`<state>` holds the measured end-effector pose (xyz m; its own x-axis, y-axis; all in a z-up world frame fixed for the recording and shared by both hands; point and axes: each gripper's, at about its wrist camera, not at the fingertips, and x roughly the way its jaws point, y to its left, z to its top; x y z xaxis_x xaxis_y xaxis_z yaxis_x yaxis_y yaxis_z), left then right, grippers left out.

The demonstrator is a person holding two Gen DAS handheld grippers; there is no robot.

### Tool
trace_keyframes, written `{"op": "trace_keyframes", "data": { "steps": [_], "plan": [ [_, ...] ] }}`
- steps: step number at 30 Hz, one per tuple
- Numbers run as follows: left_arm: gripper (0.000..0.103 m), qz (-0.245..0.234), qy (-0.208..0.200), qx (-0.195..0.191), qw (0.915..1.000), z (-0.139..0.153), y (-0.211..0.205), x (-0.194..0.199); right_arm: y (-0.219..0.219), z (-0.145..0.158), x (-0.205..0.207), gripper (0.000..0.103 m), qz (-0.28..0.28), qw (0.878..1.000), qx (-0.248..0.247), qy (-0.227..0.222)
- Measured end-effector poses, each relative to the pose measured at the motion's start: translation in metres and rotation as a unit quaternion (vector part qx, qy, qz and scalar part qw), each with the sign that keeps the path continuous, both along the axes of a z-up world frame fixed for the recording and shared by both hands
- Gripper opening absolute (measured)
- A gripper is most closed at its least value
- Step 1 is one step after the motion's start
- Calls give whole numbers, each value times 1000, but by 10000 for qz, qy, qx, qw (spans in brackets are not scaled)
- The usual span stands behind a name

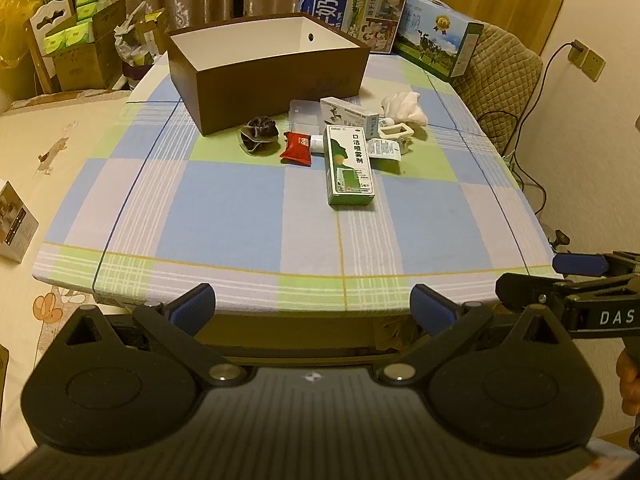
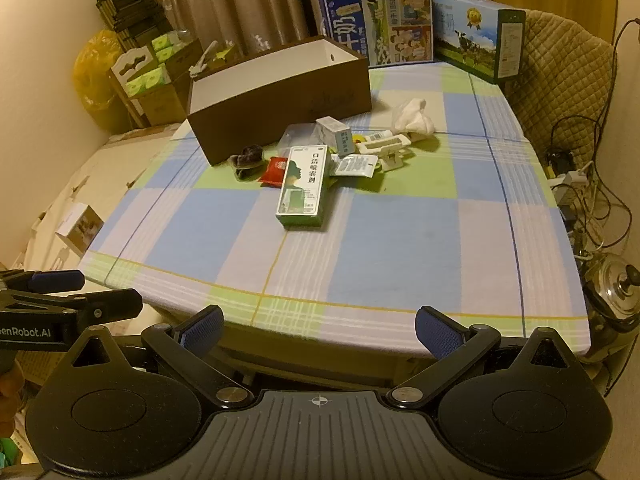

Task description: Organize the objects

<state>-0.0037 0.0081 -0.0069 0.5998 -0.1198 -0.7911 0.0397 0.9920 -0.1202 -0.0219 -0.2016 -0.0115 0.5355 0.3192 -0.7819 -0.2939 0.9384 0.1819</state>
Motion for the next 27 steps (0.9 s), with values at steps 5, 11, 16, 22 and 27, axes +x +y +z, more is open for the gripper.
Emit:
{"op": "trace_keyframes", "data": {
  "steps": [5,11,16,22,27],
  "plan": [
    [102,-8,29,-18,10000,0,1,1,9,1,-5,100,-9,10000,-4,26],
    [102,-9,94,-34,9999,0,0,8,4,-1,1,100,-2,10000,8,84],
    [102,-25,156,-47,9999,-3,-1,17,3,-3,7,100,14,9999,-14,126],
    [102,-81,161,-30,9998,-2,-7,29,-1,-3,20,100,16,9999,-19,123],
    [102,-75,174,10,9998,0,-10,42,-3,-4,33,100,73,9999,-2,120]
  ]
}}
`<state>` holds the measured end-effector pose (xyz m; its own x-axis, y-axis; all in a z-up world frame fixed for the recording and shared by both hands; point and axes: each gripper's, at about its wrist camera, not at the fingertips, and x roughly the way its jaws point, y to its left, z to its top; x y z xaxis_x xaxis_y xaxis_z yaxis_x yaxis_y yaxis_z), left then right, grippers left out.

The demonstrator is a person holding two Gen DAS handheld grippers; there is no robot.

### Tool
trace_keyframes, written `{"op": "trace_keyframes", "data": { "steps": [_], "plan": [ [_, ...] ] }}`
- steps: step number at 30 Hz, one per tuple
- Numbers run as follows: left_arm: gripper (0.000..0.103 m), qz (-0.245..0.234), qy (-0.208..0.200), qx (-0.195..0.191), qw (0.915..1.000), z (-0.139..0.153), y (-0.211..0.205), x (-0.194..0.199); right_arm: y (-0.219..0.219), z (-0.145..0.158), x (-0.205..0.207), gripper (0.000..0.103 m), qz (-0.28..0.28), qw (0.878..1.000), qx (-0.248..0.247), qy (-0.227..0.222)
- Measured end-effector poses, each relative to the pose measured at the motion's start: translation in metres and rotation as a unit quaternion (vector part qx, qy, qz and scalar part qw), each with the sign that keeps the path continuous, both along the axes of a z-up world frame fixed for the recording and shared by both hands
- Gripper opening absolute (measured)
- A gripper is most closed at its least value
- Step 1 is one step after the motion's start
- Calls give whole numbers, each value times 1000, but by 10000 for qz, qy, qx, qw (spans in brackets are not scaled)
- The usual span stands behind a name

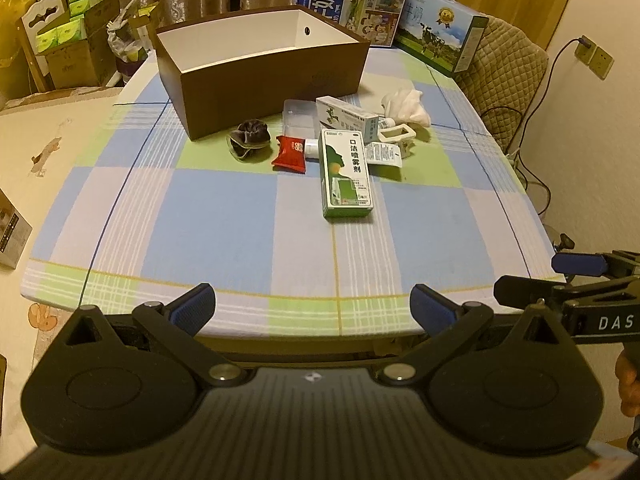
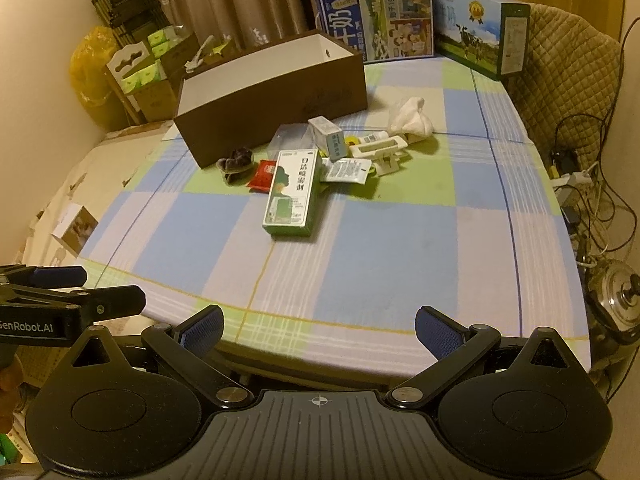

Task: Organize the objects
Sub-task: 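Move both tools toward the scattered items on the table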

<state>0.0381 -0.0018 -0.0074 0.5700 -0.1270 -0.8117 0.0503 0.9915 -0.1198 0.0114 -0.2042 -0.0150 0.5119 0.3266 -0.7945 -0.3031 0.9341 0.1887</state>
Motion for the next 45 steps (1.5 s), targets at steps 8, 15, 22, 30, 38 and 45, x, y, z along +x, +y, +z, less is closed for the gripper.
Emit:
{"op": "trace_keyframes", "data": {
  "steps": [8,15,22,30,38,45],
  "plan": [
    [102,-676,9,-22,9977,0,-6,20,-1,-1,24,100,105,9999,25,-1],
    [102,-623,26,-17,9981,1,-15,38,-5,-2,45,100,191,9998,42,3],
    [102,-635,22,-22,9980,0,-24,55,-11,-5,67,100,261,9996,82,8],
    [102,-596,68,51,9982,-1,-34,77,-18,-7,90,100,296,9994,180,20],
    [102,-649,184,23,9977,-12,-43,101,-27,-13,111,100,264,9994,194,93],
    [102,-696,247,163,9971,-27,-56,123,-40,-23,130,100,183,9995,157,210]
  ]
}}
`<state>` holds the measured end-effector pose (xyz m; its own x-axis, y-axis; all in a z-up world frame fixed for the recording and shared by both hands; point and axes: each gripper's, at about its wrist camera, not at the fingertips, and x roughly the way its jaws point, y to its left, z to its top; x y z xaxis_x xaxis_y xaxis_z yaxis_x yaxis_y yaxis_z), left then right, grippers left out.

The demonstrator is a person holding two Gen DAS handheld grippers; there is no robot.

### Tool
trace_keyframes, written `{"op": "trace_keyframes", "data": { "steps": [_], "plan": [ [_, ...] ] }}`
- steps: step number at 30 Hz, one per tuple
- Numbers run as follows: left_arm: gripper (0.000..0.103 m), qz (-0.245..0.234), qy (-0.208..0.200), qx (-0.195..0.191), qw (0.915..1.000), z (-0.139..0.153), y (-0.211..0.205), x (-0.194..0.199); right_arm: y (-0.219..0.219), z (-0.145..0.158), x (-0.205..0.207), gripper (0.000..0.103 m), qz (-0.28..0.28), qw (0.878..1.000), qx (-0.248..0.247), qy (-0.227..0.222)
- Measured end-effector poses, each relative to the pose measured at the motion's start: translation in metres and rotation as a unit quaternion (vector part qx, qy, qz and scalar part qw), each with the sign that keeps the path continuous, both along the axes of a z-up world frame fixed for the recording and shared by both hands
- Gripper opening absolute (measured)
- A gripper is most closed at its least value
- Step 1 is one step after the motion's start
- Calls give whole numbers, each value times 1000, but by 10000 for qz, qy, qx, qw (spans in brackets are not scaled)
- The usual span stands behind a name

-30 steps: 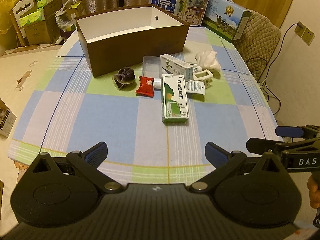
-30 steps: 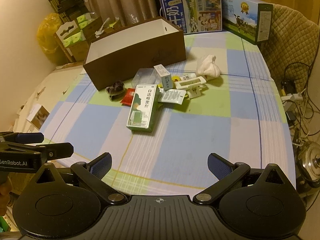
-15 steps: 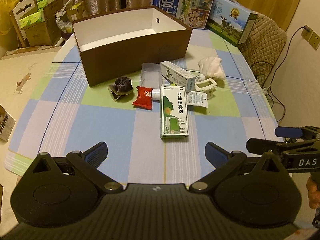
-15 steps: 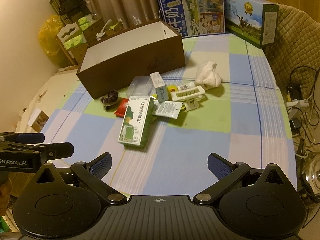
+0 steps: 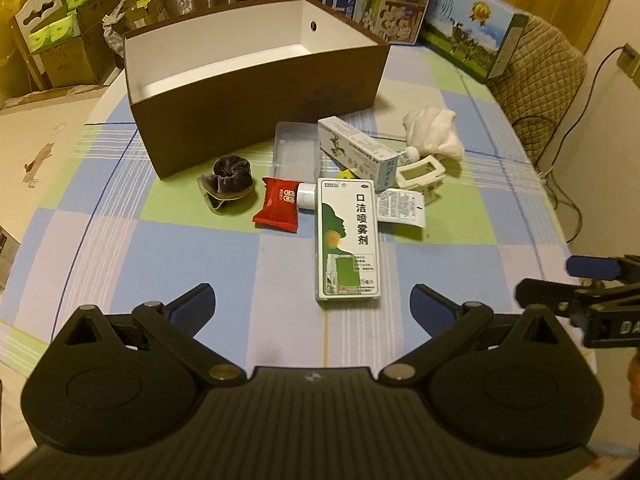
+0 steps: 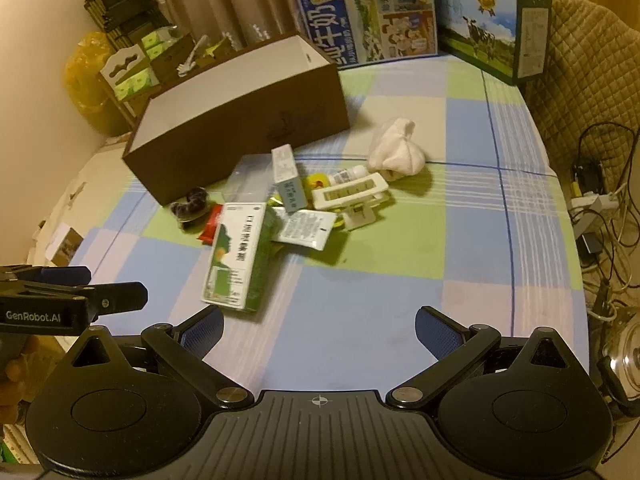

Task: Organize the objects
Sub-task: 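Move both tools toward the scattered items on the table, then grasp the green-white spray box with the left tool while the right tool grasps the white tissue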

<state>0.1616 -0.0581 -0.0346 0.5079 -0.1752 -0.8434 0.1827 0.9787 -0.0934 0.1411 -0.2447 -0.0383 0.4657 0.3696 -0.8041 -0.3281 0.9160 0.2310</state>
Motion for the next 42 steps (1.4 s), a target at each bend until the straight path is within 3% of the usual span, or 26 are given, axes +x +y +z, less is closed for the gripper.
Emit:
{"op": "trace_keyframes", "data": {
  "steps": [4,13,19,24,35,42],
  "plan": [
    [102,-159,17,74,9998,-12,-11,11,-14,-6,11,100,-190,9998,-23,83],
    [102,-351,103,-152,9992,-41,-33,37,-42,-18,27,100,-513,9984,-69,221],
    [89,-456,197,-57,9988,-60,-46,62,-55,-23,36,99,-645,9973,-103,322],
    [84,-642,312,18,9974,-74,-54,76,-64,-28,44,99,-709,9965,-147,412],
    [53,-535,471,91,9974,-87,-59,93,-74,-35,61,98,-612,9967,-137,511],
    [51,-366,387,30,9986,-82,-54,89,-73,-40,76,95,-414,9980,-56,470]
  ]
}}
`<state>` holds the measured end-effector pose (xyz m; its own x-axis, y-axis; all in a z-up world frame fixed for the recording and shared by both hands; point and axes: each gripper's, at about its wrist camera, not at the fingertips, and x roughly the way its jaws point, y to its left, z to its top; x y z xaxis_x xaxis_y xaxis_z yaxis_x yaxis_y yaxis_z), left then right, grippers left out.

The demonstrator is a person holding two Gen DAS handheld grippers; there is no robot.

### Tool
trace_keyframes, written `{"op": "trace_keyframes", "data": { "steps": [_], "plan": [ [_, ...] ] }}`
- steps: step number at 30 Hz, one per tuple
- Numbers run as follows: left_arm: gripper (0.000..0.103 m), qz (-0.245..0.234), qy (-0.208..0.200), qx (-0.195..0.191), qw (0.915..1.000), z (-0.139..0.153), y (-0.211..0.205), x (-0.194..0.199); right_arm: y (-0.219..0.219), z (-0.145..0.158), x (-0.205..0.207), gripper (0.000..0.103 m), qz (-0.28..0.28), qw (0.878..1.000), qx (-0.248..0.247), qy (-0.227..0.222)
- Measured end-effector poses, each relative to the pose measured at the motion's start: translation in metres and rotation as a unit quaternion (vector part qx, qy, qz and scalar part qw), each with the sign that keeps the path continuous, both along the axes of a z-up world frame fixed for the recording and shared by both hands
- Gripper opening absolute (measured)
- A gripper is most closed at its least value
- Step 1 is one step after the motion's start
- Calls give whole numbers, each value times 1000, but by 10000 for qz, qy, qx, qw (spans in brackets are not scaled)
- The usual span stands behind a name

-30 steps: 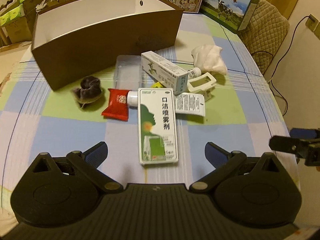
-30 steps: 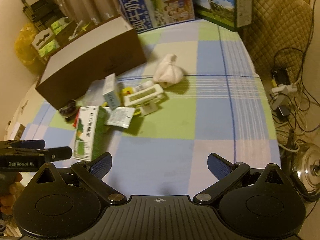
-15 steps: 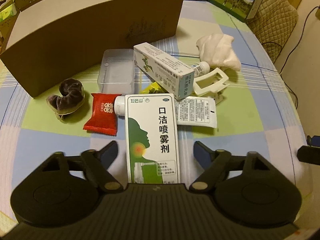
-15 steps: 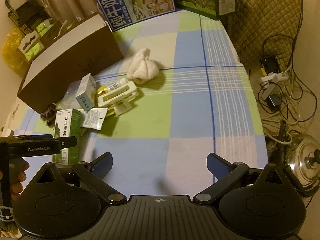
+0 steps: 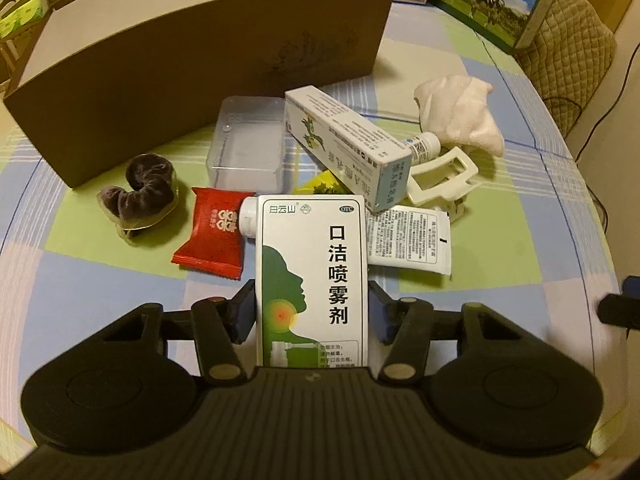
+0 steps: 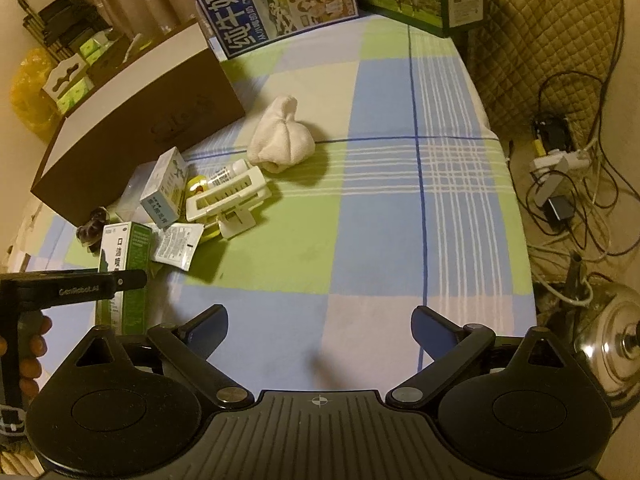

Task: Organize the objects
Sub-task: 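Grasp the green-white spray box with the left tool while the right tool grasps the white tissue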

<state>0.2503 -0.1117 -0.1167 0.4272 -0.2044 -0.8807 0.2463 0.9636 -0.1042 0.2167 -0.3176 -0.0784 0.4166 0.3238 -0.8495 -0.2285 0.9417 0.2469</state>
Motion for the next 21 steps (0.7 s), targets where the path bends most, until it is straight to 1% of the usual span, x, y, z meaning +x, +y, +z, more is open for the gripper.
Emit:
{"op": "trace_keyframes", "data": {
  "steps": [7,10,11,16,21],
  "plan": [
    [51,326,-204,24,9993,19,16,-11,12,-1,36,88,382,9985,181,-335],
    [51,552,-295,56,9980,29,28,-12,19,-2,57,75,617,9965,261,-498],
    [51,644,-336,76,9973,33,33,-11,22,-2,65,73,681,9958,267,-557],
    [51,1068,-471,187,9930,46,58,-8,36,-5,101,68,918,9918,297,-834],
    [51,1465,-575,253,9872,58,82,-8,49,-12,136,64,984,9903,372,-903]
  ]
}}
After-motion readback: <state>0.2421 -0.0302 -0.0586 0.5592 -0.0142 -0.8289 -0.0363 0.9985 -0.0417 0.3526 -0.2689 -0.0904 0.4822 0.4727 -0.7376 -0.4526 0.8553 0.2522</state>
